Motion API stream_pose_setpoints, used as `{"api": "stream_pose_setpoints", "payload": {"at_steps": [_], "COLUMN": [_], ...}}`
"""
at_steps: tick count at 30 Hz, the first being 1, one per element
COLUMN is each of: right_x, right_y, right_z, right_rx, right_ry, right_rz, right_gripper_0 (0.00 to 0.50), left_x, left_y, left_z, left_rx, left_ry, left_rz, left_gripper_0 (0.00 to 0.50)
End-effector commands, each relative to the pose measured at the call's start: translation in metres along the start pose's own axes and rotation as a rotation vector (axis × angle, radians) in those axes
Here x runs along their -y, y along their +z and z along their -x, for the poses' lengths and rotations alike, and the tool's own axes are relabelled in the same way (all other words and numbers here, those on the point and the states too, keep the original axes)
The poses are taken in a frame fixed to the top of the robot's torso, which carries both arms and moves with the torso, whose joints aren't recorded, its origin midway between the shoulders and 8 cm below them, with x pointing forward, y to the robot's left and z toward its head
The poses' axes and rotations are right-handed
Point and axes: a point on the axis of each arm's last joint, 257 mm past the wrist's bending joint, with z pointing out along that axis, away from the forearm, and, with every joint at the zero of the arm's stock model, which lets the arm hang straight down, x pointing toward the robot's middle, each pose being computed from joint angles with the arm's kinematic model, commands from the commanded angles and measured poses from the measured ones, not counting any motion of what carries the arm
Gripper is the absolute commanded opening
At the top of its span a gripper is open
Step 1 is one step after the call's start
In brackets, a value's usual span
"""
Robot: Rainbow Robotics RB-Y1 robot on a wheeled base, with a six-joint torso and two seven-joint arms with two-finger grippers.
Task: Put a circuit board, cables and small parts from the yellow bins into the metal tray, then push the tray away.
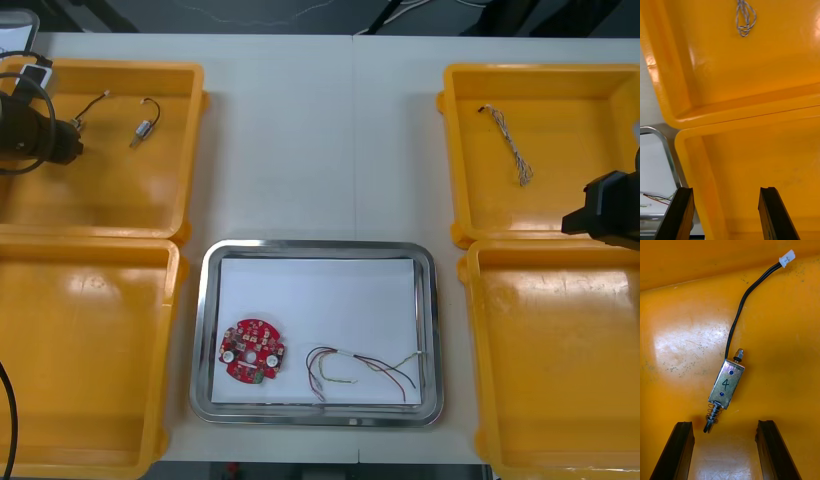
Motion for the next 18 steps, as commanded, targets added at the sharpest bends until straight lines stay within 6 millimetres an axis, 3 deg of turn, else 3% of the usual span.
{"api": "stream_pose_setpoints", "payload": {"at_steps": [1, 2, 6, 13, 18], "right_x": [0.031, 0.037, 0.047, 0.057, 0.06], "right_y": [-0.011, -0.011, -0.009, -0.008, 0.001], "right_z": [0.025, 0.034, 0.054, 0.08, 0.086], "right_rx": [0.029, 0.029, 0.025, 0.018, -0.008], "right_ry": [-0.013, -0.011, -0.011, -0.023, -0.048], "right_rz": [-0.065, -0.067, -0.075, -0.089, -0.125], "right_gripper_0": [0.5, 0.5, 0.5, 0.5, 0.5], "left_x": [0.004, 0.004, 0.004, 0.007, 0.01], "left_y": [-0.01, -0.01, -0.01, -0.009, -0.007], "left_z": [0.029, 0.029, 0.029, 0.029, 0.027], "left_rx": [0.032, 0.033, 0.032, 0.032, 0.026], "left_ry": [0.128, 0.126, 0.128, 0.126, 0.126], "left_rz": [0.003, 0.003, 0.003, -0.001, -0.006], "left_gripper_0": [0.426, 0.375, 0.361, 0.22, 0.018]}}
